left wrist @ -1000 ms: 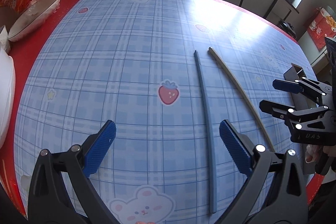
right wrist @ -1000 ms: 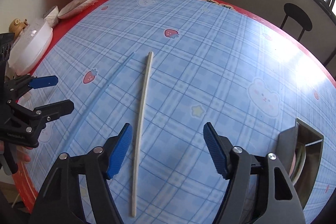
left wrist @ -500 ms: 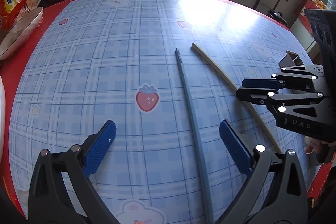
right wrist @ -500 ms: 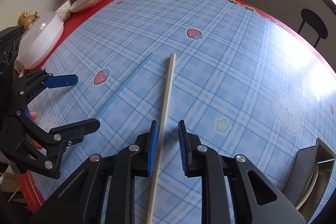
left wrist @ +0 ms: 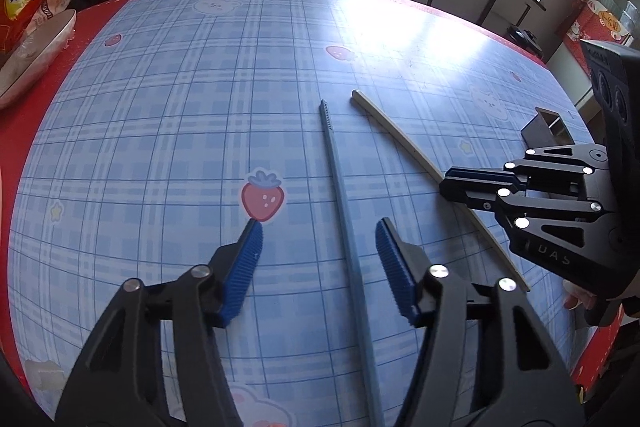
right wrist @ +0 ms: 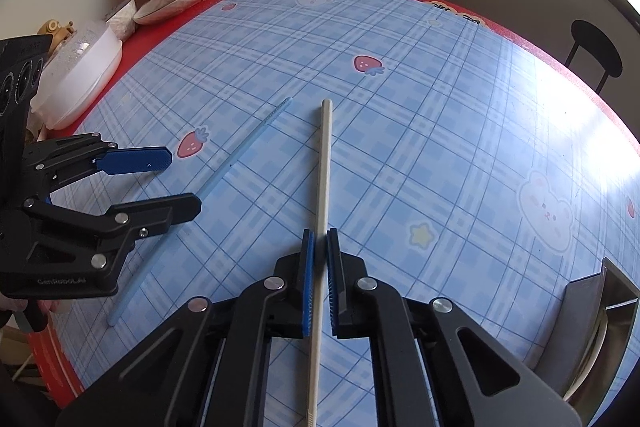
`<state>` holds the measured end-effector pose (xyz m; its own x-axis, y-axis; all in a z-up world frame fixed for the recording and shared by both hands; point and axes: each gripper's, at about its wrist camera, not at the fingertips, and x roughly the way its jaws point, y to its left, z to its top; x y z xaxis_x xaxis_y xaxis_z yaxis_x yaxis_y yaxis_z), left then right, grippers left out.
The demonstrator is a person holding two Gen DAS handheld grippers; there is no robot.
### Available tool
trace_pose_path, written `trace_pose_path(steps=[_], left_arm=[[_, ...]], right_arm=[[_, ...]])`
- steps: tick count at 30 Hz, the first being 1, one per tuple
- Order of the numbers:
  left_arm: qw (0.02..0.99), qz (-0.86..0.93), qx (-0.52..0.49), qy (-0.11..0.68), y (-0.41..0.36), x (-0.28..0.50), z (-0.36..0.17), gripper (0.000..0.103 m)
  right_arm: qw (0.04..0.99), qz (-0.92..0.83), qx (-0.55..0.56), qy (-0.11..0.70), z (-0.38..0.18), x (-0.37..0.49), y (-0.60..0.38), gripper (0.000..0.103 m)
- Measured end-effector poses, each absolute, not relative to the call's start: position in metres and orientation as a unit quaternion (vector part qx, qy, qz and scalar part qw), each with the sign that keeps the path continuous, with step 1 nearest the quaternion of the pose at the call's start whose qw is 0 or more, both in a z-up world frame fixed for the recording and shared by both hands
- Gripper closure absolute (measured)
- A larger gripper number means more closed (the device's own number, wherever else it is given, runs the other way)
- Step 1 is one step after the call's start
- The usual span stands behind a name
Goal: Organize utensils
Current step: 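Grasp the beige chopstick with the right tool while the left tool grasps the blue chopstick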
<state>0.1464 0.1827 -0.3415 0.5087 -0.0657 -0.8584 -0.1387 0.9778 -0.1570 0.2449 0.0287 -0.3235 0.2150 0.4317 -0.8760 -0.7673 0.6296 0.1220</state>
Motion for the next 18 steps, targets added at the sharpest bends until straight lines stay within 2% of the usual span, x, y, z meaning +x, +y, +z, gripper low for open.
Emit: trace_pose_path(steps=[2,14,18], left_arm=[[0.862,0.024,-0.103,0.495,0.185,0.148,-0.341,0.052],[0.867,0.049,-0.019,0.495,0.162,0.152,-0.347,0.051],[0.869,0.051,-0.019,0.491,0.163,0.152,-0.347,0.05]], right_arm=[[0.761,0.394,-0.171,0.487,-0.324,0.245,0.028,0.096],[0.763,0.393,-0.168,0.485,-0.323,0.243,0.029,0.096],[0.764,0.394,-0.166,0.484,-0.323,0.243,0.028,0.096]])
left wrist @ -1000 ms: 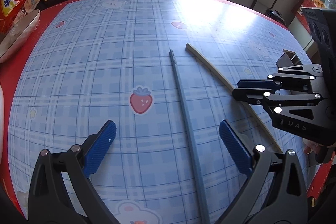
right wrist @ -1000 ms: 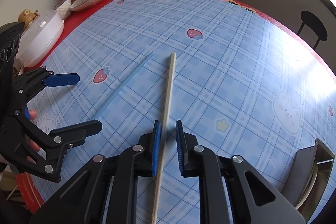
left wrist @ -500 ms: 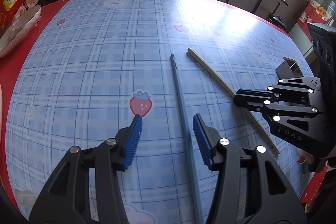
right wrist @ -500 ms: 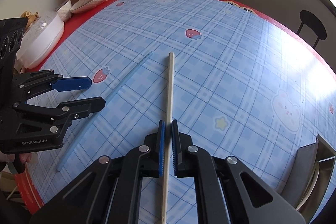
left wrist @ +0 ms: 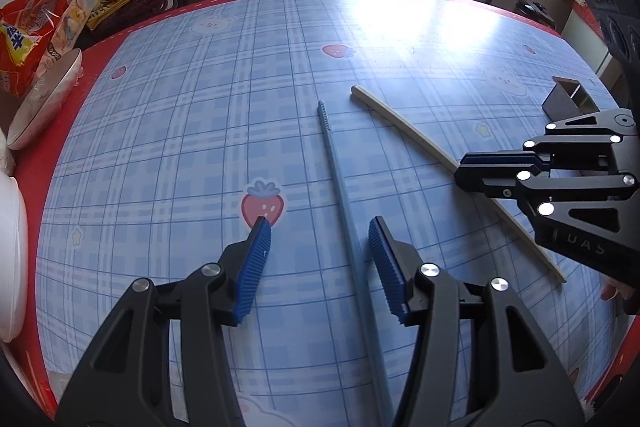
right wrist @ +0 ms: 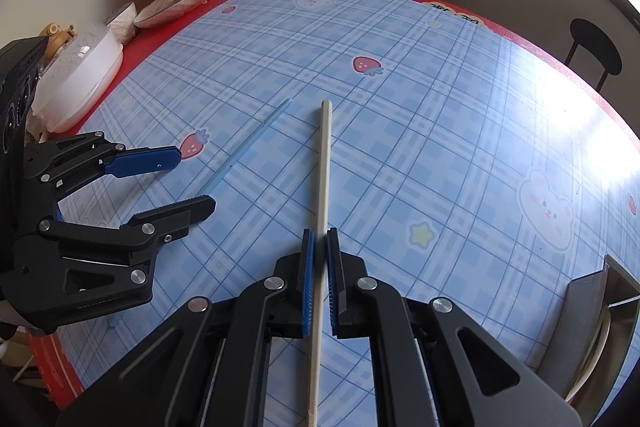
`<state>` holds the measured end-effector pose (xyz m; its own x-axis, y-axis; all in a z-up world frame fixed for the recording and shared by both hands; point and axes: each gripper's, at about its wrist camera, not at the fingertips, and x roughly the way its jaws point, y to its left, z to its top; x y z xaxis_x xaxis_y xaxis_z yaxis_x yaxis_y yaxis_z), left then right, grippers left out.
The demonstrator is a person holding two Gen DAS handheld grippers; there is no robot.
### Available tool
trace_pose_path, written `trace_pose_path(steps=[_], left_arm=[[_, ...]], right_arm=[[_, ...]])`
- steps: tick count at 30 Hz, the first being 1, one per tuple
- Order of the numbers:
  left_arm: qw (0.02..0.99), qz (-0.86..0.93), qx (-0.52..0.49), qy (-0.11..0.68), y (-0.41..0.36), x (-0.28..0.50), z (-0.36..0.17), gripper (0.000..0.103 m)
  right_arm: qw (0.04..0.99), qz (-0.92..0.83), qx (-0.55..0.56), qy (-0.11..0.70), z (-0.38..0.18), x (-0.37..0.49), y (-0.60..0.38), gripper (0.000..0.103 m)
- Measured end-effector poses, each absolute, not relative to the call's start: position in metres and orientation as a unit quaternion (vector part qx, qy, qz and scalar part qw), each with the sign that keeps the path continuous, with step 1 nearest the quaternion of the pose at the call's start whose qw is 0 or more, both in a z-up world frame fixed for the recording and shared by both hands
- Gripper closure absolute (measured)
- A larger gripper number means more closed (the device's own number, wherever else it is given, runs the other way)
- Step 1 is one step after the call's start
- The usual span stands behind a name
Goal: Organize utensils
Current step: 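Grasp the beige chopstick with the right tool while the left tool grasps the blue chopstick, then lift the blue and beige chopsticks and carry both over the tray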
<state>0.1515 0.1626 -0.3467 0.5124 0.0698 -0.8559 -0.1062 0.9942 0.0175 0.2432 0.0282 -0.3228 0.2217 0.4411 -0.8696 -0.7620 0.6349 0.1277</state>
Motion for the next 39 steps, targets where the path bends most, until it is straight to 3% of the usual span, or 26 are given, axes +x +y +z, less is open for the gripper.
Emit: trace_pose_path(steps=[5,7,11,30,39], left_arm=[[0.87,0.057,-0.018,0.489,0.164,0.15,-0.347,0.054],[0.871,0.064,-0.021,0.487,0.167,0.148,-0.346,0.061],[0.871,0.078,-0.047,0.483,0.181,0.142,-0.345,0.088],[0.866,0.071,-0.205,0.451,0.214,0.127,-0.35,0.093],[0.859,0.073,-0.215,0.458,0.213,0.117,-0.334,0.093]], right_arm=[[0.766,0.392,-0.167,0.482,-0.323,0.241,0.029,0.096],[0.767,0.39,-0.168,0.481,-0.323,0.241,0.03,0.096],[0.77,0.387,-0.171,0.478,-0.324,0.238,0.032,0.096],[0.792,0.339,-0.204,0.464,-0.326,0.224,0.048,0.097],[0.804,0.326,-0.135,0.479,-0.306,0.221,0.031,0.097]])
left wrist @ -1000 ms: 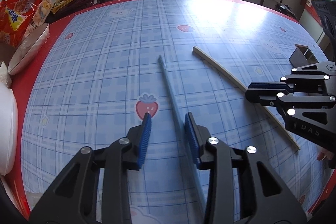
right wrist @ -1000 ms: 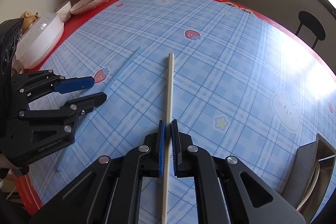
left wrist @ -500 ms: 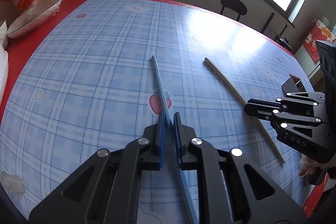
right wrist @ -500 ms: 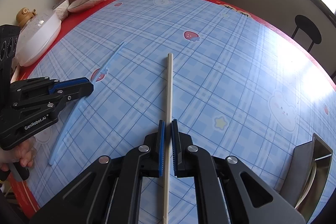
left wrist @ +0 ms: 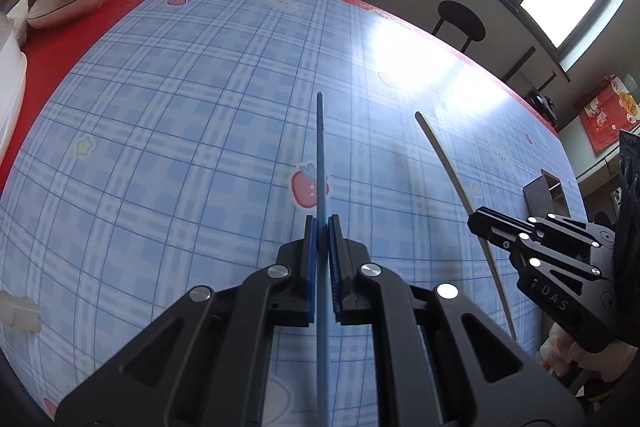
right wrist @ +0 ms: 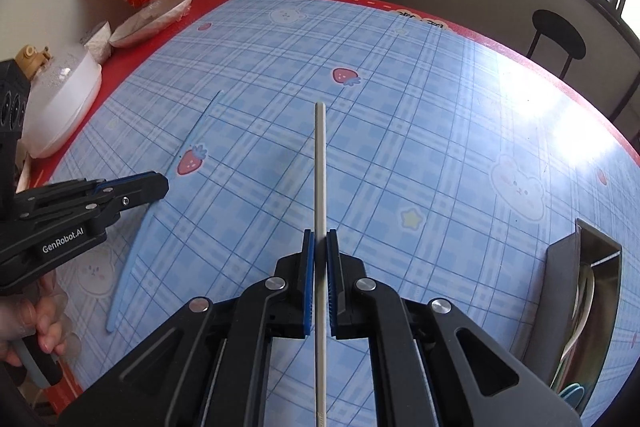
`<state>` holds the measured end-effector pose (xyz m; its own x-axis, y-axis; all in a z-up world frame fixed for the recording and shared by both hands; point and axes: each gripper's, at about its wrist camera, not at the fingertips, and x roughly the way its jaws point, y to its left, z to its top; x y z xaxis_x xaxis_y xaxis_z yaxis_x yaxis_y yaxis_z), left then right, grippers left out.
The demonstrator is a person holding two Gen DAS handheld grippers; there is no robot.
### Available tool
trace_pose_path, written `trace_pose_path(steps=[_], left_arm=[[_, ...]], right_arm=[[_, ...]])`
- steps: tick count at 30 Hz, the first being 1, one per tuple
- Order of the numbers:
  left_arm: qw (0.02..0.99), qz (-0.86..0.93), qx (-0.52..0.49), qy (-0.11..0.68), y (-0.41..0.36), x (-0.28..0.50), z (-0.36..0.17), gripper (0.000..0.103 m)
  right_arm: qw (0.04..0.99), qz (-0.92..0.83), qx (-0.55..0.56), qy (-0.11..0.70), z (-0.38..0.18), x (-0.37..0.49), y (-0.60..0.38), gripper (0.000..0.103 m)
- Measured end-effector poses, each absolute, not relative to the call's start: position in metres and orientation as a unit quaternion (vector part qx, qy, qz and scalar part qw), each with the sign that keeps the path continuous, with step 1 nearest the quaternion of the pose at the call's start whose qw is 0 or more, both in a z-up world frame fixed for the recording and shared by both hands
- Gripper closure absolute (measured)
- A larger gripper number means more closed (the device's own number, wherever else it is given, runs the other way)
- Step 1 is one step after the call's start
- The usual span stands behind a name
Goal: Organize utensils
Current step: 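Lift the blue and beige chopsticks and carry both over the tray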
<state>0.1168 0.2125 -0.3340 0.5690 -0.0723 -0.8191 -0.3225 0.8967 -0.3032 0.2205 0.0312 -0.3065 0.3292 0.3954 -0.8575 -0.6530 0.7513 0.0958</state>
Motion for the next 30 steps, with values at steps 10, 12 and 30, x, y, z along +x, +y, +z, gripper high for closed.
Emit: trace_pose_path(steps=[10,12,30], left_arm=[[0.876,0.029,-0.206,0.435,0.177,0.09,-0.287,0.093],[0.878,0.021,-0.2,0.435,0.167,0.086,-0.28,0.093],[0.873,-0.037,-0.163,0.458,0.091,0.083,-0.238,0.093]], right_arm=[[0.808,0.338,-0.053,0.479,-0.283,0.186,-0.021,0.097],[0.81,0.341,-0.043,0.475,-0.277,0.178,-0.032,0.097],[0.847,0.303,0.079,0.43,-0.242,0.156,-0.143,0.097]])
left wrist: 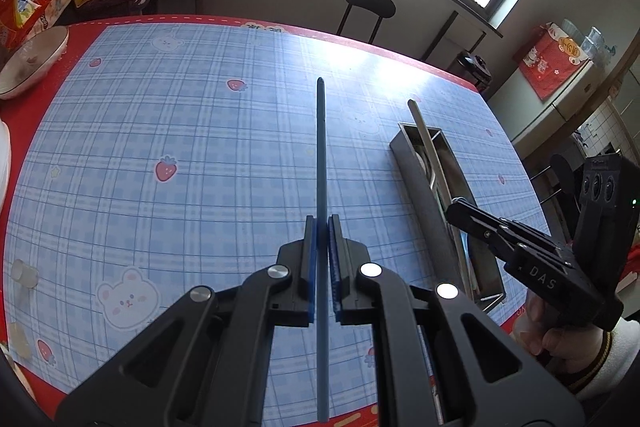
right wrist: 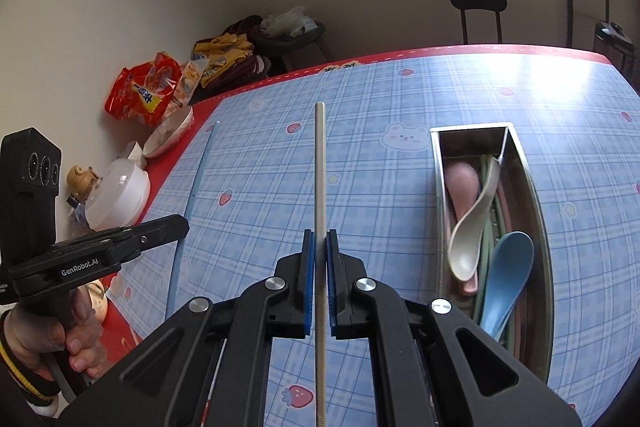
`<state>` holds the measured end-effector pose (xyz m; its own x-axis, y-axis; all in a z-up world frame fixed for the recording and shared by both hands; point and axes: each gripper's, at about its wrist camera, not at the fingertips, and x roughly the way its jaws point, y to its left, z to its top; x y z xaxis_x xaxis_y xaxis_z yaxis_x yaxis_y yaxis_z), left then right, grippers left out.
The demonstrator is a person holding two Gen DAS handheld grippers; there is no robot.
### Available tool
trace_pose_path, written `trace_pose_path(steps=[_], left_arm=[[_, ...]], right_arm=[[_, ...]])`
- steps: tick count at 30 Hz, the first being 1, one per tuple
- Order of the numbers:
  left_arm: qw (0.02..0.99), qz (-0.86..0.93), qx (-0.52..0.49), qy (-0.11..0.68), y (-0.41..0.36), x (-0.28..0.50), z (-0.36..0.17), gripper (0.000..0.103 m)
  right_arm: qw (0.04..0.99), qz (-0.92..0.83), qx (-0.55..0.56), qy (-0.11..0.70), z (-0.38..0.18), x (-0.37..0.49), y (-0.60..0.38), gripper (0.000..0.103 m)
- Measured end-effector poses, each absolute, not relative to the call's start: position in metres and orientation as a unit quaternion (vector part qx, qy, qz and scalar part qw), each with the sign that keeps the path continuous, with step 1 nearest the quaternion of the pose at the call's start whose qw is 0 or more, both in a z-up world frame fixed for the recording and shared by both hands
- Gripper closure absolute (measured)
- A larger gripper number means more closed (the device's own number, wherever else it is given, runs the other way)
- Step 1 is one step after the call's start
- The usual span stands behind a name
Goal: Organize utensils
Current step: 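Lift the blue and beige chopsticks and carry both over the tray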
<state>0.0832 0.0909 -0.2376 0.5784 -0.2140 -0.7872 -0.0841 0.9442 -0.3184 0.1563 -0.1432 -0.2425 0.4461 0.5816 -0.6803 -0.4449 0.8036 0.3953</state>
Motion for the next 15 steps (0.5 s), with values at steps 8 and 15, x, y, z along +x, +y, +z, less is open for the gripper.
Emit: trace_pose_path(steps=[8,15], left_arm=[[0.857,-0.098,-0.173,0.476,0.043,0.11,-0.223,0.093],[0.819,-0.142,-0.226,0.508,0.0,0.153,-0.232,0.093]], right_arm=[[0.862,0.262,0.131,0.413,-0.243,0.155,-0.204,0.097],[0.875,0.202,0.161,0.41,-0.252,0.166,-0.263,0.097]])
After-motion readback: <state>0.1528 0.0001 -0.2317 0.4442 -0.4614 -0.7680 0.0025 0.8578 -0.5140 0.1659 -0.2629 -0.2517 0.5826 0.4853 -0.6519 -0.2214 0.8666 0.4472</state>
